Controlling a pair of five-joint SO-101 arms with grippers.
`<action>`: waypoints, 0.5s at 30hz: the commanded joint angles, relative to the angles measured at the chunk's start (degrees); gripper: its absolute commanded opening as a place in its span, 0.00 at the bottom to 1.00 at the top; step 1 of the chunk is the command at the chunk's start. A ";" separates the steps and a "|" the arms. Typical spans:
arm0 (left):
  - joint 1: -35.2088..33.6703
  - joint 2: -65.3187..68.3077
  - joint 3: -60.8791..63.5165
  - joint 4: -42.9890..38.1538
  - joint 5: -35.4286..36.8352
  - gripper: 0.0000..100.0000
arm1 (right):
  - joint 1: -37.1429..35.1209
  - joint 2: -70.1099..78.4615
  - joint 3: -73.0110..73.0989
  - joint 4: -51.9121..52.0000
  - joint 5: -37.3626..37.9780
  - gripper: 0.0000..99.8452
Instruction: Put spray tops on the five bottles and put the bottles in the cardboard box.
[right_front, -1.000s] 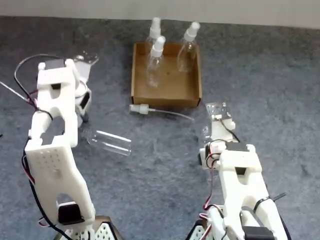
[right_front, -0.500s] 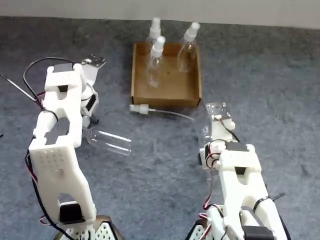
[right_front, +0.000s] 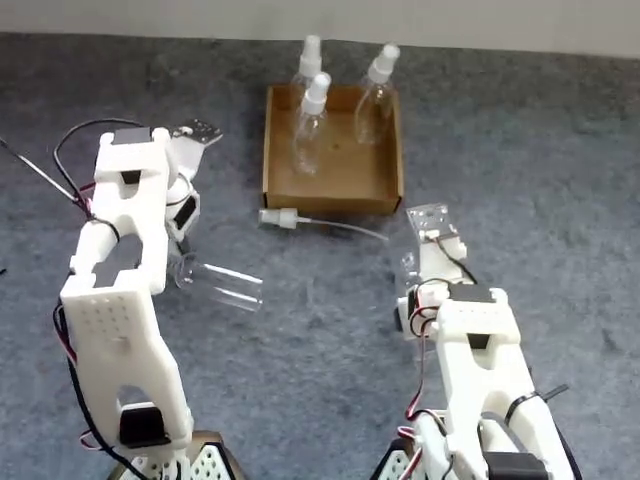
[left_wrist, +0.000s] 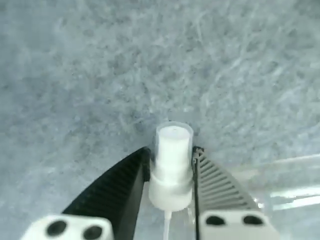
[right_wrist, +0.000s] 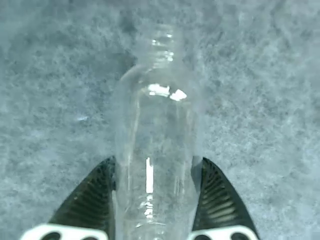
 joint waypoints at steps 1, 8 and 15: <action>-1.71 -8.04 -6.20 4.48 0.62 0.00 | -1.27 -0.31 0.57 -0.57 3.87 0.01; -3.30 -21.14 -8.13 9.85 4.31 0.00 | -1.45 -0.31 0.13 -0.48 10.64 0.01; -2.86 -35.91 4.09 8.09 7.03 0.00 | -4.35 -0.31 -5.49 10.86 12.57 0.02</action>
